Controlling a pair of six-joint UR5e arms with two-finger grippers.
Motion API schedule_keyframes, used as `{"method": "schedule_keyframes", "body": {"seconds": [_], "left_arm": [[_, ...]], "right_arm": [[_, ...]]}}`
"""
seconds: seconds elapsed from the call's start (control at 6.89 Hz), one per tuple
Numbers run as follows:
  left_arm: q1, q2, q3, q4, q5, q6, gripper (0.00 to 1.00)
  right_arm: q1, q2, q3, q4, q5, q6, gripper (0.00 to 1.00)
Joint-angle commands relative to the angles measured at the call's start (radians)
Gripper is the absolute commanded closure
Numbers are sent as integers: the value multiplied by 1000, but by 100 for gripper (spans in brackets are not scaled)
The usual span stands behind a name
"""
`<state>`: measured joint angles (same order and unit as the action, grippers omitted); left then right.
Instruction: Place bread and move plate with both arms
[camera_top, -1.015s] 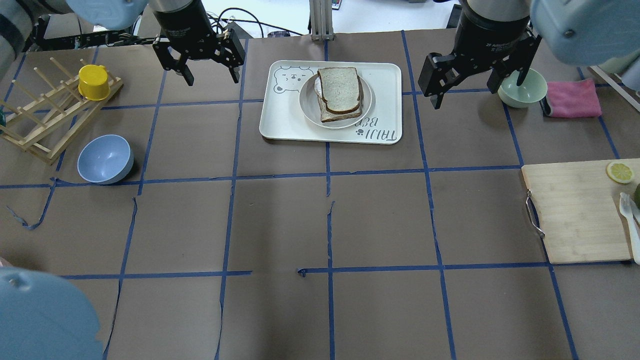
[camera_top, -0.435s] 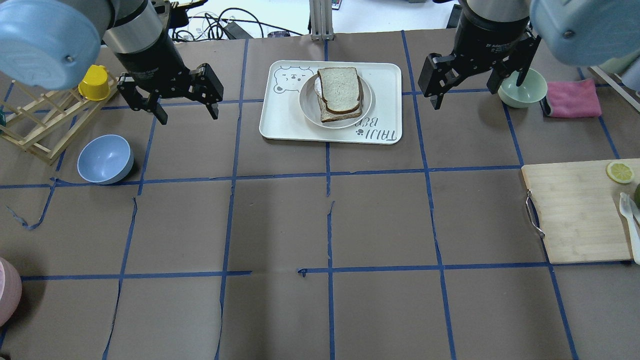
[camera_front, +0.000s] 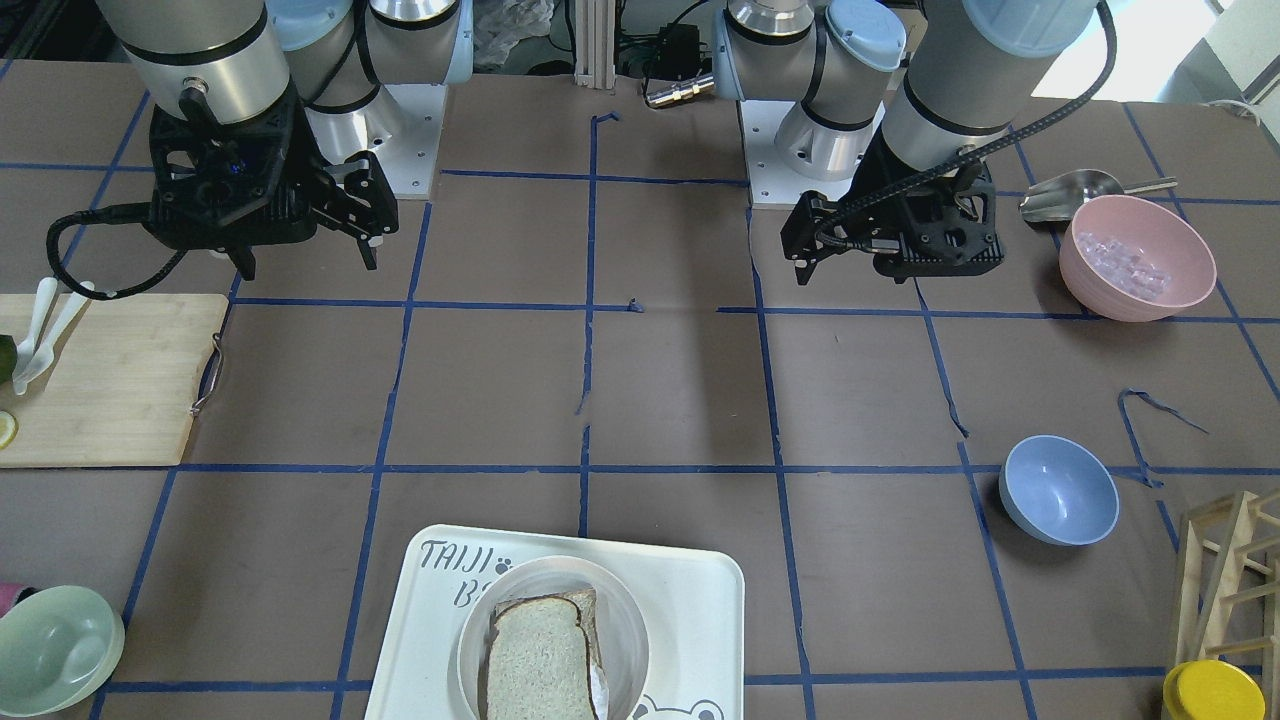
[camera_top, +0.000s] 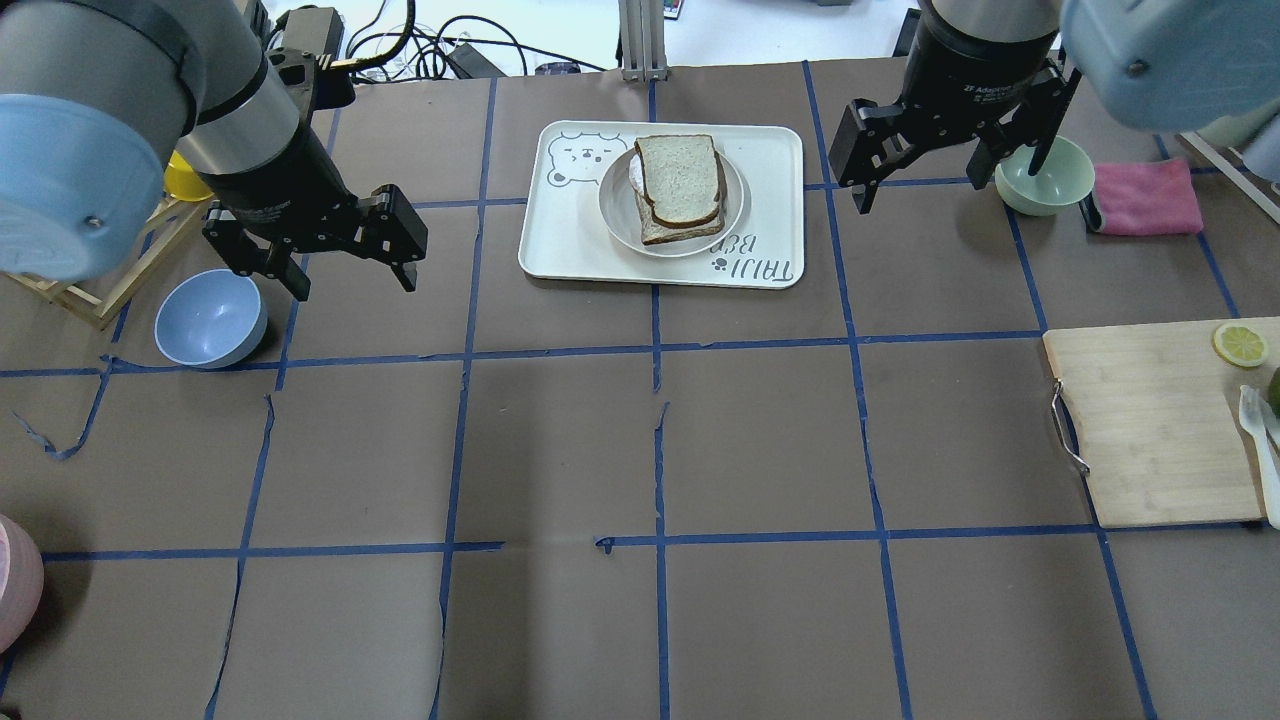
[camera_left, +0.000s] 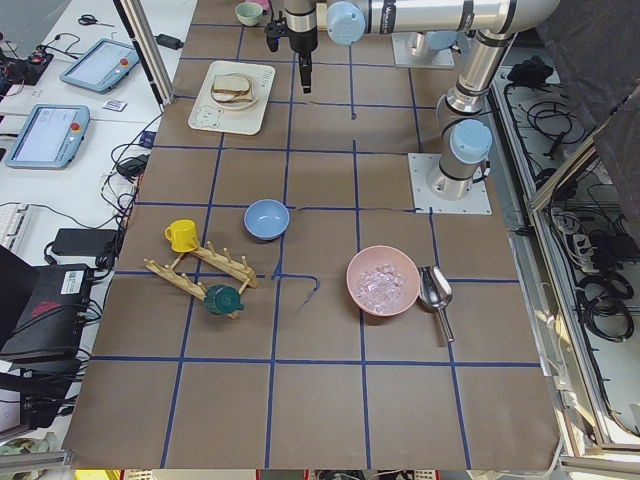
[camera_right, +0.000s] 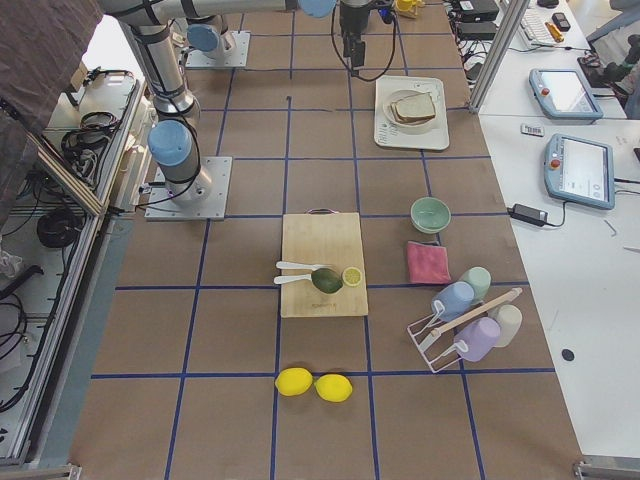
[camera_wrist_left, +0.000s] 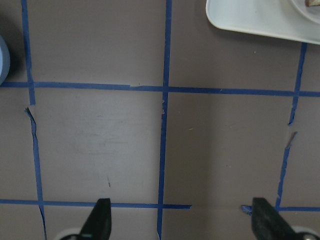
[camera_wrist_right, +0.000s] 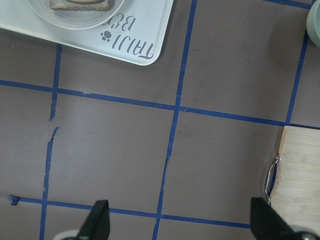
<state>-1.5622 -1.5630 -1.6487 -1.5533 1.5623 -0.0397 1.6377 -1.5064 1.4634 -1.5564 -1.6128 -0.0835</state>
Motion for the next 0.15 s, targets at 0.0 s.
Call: {"method": "schedule_keyframes", "body": {"seconds": [0.0], "left_arm": [[4, 17, -13, 7, 1, 3, 0]], "right_arm": [[-4, 0, 0, -31, 2, 63, 1]]}}
